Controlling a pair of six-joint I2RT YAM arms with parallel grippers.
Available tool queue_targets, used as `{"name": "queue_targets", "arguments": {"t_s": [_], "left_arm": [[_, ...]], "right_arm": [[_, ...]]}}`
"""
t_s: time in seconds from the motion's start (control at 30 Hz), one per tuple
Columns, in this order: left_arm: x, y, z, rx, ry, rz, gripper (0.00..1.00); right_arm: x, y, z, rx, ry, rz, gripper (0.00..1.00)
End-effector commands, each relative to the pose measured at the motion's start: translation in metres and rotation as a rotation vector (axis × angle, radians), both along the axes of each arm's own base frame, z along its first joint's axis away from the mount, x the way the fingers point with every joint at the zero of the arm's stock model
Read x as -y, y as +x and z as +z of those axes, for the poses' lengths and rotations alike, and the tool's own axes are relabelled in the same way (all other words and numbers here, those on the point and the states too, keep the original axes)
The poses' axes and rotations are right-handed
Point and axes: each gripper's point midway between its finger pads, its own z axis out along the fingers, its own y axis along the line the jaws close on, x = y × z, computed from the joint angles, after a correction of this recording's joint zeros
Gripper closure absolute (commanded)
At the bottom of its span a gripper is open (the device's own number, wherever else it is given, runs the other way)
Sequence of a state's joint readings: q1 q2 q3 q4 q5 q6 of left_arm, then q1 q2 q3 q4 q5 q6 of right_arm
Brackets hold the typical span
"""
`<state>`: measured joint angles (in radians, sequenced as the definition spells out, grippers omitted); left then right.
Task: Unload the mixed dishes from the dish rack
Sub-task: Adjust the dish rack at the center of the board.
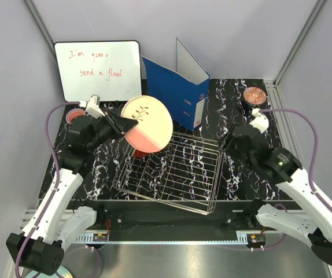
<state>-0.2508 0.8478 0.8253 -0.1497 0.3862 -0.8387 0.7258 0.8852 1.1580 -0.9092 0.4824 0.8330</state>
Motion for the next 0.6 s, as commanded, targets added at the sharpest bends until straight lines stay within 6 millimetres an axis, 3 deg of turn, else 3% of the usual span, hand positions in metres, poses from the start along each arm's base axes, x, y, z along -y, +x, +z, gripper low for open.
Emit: {"name": "queue_targets", "arguments": {"t_s": [0.0,0.23,0.57], "left_arm": [[0.000,0.005,0.090,0.237,-0.142,0.007,1.00],[0.002,0.006,0.101,0.232,-0.181,-0.018,1.00],[0.006,-0.021,0.116,0.287,-0.199,-0.070,1.00]], "right_arm": [[0.014,-0.015,-0.051,-0.142,-0.055,-0.073,0.45],[0.021,-0.031,-0.111,-0.259,-0.076,-0.117,0.35],[0.018,-0.035,-0.158,-0.354,-0.110,-0.126,0.32]]}}
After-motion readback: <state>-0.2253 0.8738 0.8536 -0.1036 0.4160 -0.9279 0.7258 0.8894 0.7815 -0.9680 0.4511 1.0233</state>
